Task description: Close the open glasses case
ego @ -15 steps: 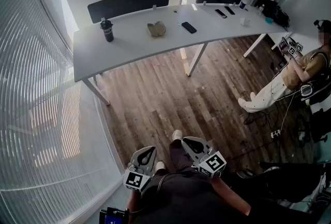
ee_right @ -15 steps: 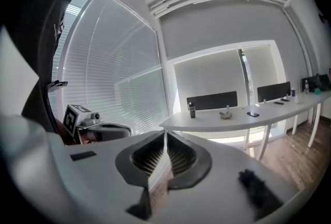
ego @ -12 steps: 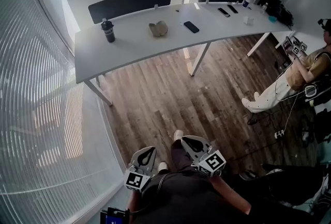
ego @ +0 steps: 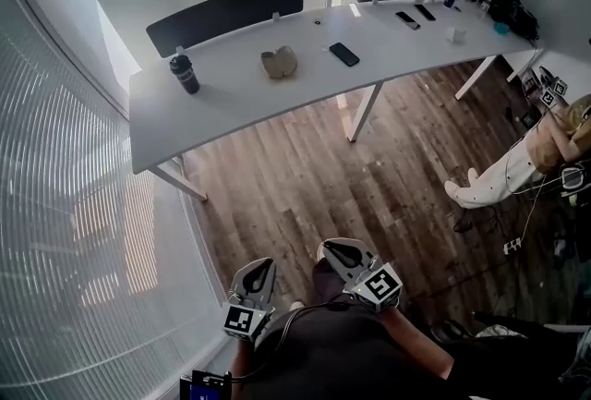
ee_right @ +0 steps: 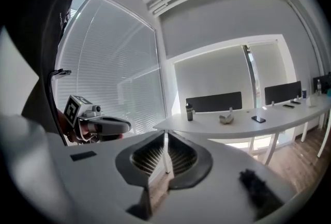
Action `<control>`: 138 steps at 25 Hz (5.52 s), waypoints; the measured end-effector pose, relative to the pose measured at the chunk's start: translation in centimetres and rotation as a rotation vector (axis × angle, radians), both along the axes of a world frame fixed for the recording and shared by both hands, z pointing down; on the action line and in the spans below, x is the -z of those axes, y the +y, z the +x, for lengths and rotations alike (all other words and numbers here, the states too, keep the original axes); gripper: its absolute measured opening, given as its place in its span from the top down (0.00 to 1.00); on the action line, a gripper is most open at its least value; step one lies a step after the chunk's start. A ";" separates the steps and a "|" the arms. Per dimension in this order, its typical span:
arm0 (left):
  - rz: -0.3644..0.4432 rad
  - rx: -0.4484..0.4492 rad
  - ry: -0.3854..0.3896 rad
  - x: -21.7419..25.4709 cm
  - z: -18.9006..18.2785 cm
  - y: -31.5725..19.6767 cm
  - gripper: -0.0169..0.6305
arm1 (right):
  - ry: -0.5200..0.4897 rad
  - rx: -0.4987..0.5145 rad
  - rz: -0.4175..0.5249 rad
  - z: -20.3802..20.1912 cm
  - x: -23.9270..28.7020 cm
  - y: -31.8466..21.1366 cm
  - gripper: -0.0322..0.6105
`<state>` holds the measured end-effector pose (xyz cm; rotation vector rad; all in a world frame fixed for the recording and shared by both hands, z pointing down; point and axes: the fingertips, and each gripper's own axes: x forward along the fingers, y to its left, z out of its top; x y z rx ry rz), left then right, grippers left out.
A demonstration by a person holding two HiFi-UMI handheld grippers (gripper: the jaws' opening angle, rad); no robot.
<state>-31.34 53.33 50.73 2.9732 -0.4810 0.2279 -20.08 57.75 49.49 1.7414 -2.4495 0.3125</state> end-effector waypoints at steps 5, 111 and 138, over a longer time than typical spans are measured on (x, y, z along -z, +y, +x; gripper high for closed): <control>-0.032 -0.014 -0.020 0.2 4.9 -2.0 0.95 | -0.012 -0.017 -0.006 5.1 0.1 -2.3 0.93; -0.576 0.119 -0.339 -19.8 39.3 -59.7 0.89 | 0.017 0.253 -0.335 43.6 -11.4 -60.9 0.84; -0.663 0.058 -0.301 -22.3 38.5 -60.9 0.87 | 0.350 0.573 -0.584 39.9 -18.4 -62.0 0.84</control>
